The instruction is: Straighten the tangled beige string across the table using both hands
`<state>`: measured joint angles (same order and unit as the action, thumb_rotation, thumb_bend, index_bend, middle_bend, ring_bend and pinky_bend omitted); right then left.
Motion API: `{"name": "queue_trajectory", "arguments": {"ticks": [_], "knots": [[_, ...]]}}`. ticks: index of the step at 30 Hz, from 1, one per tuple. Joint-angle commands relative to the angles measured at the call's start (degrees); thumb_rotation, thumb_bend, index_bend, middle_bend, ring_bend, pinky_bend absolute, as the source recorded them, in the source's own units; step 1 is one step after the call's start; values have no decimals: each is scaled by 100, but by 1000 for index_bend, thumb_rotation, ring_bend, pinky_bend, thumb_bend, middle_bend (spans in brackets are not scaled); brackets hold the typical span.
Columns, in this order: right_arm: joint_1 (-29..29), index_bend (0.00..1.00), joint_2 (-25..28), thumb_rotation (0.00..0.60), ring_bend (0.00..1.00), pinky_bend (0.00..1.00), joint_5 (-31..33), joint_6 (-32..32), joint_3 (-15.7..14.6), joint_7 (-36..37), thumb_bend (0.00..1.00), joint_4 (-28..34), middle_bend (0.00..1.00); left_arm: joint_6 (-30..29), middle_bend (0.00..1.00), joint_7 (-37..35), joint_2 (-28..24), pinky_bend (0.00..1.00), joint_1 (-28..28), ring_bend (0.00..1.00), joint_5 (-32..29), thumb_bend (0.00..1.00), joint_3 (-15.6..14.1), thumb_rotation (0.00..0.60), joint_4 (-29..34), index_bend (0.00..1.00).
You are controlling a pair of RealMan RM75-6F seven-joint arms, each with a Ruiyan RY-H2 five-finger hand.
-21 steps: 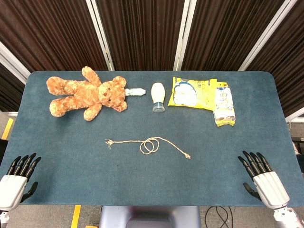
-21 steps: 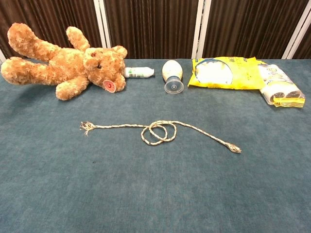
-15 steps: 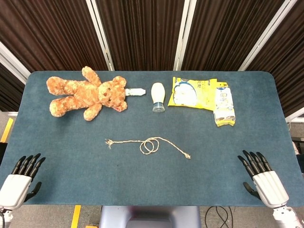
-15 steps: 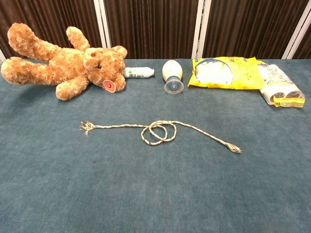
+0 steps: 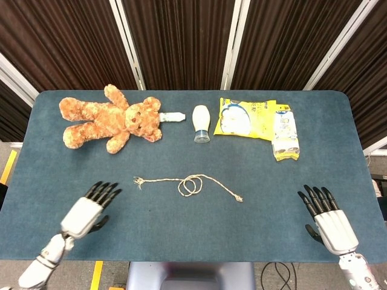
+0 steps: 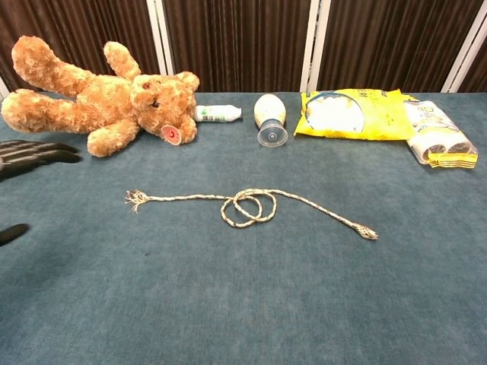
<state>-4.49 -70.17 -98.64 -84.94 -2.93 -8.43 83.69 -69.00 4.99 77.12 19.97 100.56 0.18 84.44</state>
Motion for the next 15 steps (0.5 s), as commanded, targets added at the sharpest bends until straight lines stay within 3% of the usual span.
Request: {"name": "queue_trajectory", "arguments": {"ticks": [1, 7, 15], "knots": [[-42, 0, -4, 600, 0, 0, 38, 54, 33, -64, 354, 38, 0, 555, 0, -157, 658, 87, 526, 0, -419, 423, 397, 600, -276, 182], [-133, 0, -76, 600, 0, 0, 114, 236, 57, -223, 355, 88, 0, 707, 14, -922, 1573, 113, 961, 0, -802, 425, 722, 600, -1356, 271], [-91, 0, -167, 600, 0, 0, 95, 173, 5, -300, 355, 19, 0, 1008, 42, -1165, 2304, 123, 1399, 0, -1052, 425, 784, 600, -2538, 321]]}}
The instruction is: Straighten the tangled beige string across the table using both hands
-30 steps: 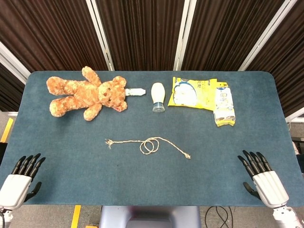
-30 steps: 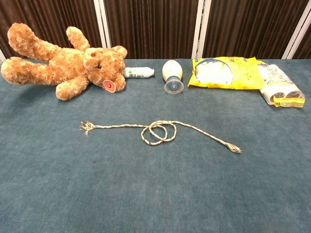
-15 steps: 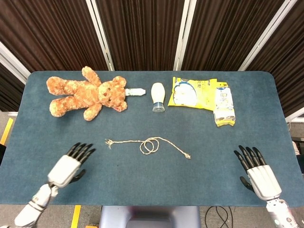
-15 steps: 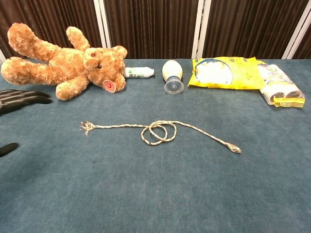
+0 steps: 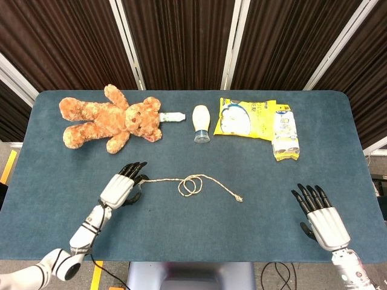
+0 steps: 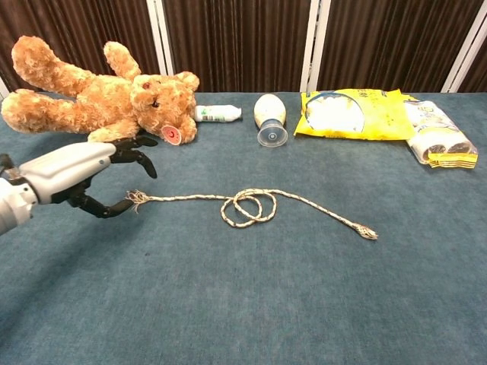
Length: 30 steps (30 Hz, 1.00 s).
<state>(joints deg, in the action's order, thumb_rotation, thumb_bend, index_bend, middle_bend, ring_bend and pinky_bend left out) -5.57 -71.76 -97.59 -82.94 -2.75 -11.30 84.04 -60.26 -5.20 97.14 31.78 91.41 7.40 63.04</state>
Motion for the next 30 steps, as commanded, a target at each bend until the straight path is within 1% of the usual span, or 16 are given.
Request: {"name": "queue_trajectory", "arguments": {"ticks": [1, 4, 6, 10, 12, 17, 30], "knots": [[33, 0, -15, 600, 0, 0, -20, -53, -25, -19, 355, -29, 0, 140, 44, -162, 399, 124, 260, 0, -166, 425, 65, 600, -568, 322], [55, 0, -21, 600, 0, 0, -43, -79, -59, -21, 355, -67, 0, 192, 52, -214, 600, 126, 355, 0, -260, 426, 77, 600, -961, 345], [54, 0, -16, 600, 0, 0, -23, -61, -63, -22, 354, -90, 0, 208, 59, -218, 684, 127, 410, 0, -291, 427, 62, 600, -1196, 378], [36, 0, -13, 600, 0, 0, 48, -6, -45, 2, 355, -111, 0, 190, 65, -213, 818, 128, 458, 0, -363, 425, 41, 600, -1532, 427], [27, 0, -19, 600, 0, 0, 64, 10, -40, 14, 355, -127, 0, 219, 69, -221, 862, 129, 472, 0, -393, 424, 9, 600, -1626, 445], [6, 0, -30, 600, 0, 0, 83, 35, -36, 24, 355, -150, 0, 243, 71, -185, 1001, 129, 517, 0, -432, 425, -78, 600, -1859, 451], [-25, 0, -26, 600, 0, 0, 146, 82, -28, 45, 354, -176, 0, 338, 88, -211, 1205, 135, 599, 0, -602, 418, -146, 600, -2268, 508]]}}
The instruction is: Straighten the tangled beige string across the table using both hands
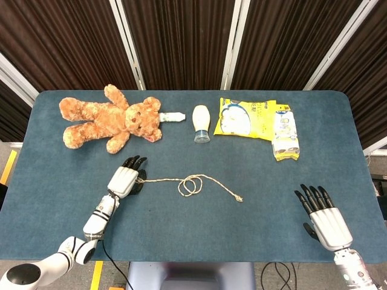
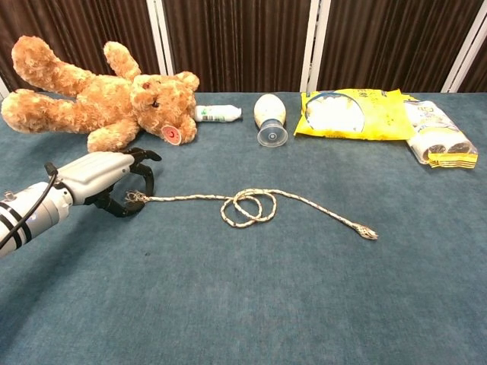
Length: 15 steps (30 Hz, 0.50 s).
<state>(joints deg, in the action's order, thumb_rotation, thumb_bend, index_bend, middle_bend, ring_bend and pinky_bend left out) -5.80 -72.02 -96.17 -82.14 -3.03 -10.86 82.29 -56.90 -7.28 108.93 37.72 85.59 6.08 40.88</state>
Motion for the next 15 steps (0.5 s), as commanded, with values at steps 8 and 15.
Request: {"name": "queue_trajectory", "arguments": {"ticks": [8, 15], "knots": [[-17, 0, -21, 600, 0, 0, 14, 28, -10, -26, 354, -22, 0, -83, 102, -28, 43, 140, 33, 0, -30, 416, -53, 600, -110, 568], [-104, 0, -68, 600, 0, 0, 63, 176, 19, -118, 354, 0, 0, -267, 107, -11, -57, 145, 5, 0, -11, 418, -81, 600, 25, 591]]}}
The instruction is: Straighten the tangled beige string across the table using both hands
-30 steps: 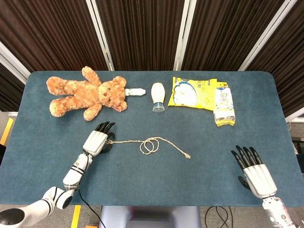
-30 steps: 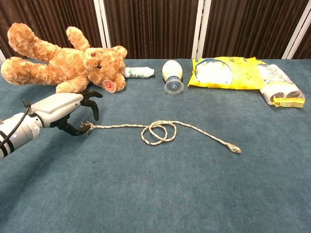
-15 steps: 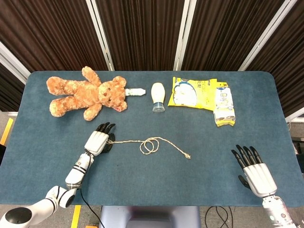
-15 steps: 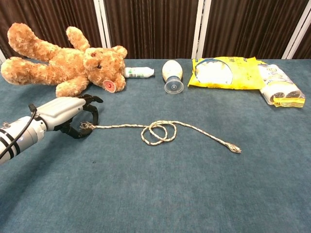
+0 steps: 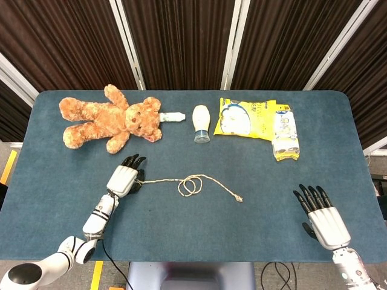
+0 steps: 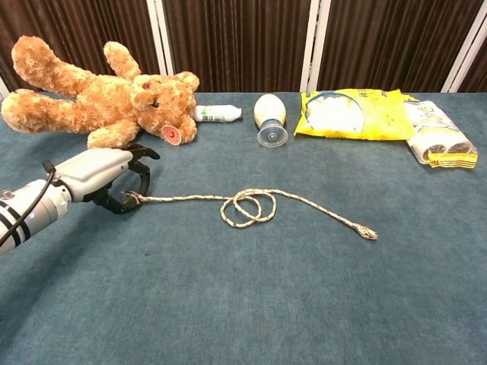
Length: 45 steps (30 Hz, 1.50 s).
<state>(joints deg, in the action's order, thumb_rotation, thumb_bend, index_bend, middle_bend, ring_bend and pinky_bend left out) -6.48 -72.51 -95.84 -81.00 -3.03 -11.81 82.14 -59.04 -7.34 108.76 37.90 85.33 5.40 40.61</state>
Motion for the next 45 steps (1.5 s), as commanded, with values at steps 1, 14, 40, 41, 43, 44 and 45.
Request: {"name": "queue_trajectory", "arguments": {"ticks": [1, 14, 40, 41, 43, 44, 45], "knots": [[-76, 0, -39, 600, 0, 0, 61, 133, 39, -54, 354, 31, 0, -101, 109, 2, -76, 145, -24, 0, 33, 420, -28, 600, 104, 593], [-521, 223, -618, 600, 0, 0, 216, 864, 159, -674, 353, 179, 0, -545, 114, 147, -571, 147, -229, 0, 164, 420, -173, 600, 762, 606], [-1494, 513, -2789, 600, 0, 0, 1829, 1726, 1175, -2635, 354, -293, 0, -682, 113, 98, -1302, 147, -452, 0, 45, 434, -178, 600, 1435, 602], [-1524, 515, -2822, 600, 0, 0, 1868, 1737, 1187, -2683, 354, -322, 0, -682, 113, 97, -1302, 147, -452, 0, 45, 434, -179, 600, 1426, 603], [-1589, 519, -2868, 600, 0, 0, 1927, 1761, 1196, -2759, 354, -377, 0, -687, 113, 106, -1307, 147, -454, 0, 47, 435, -179, 600, 1407, 603], [-1611, 522, -2879, 600, 0, 0, 1954, 1773, 1200, -2765, 357, -388, 0, -681, 113, 116, -1308, 147, -452, 0, 47, 435, -182, 600, 1394, 603], [-1635, 526, -2889, 600, 0, 0, 1992, 1786, 1204, -2764, 360, -397, 0, -664, 113, 121, -1308, 147, -447, 0, 47, 435, -187, 600, 1367, 603]]}}
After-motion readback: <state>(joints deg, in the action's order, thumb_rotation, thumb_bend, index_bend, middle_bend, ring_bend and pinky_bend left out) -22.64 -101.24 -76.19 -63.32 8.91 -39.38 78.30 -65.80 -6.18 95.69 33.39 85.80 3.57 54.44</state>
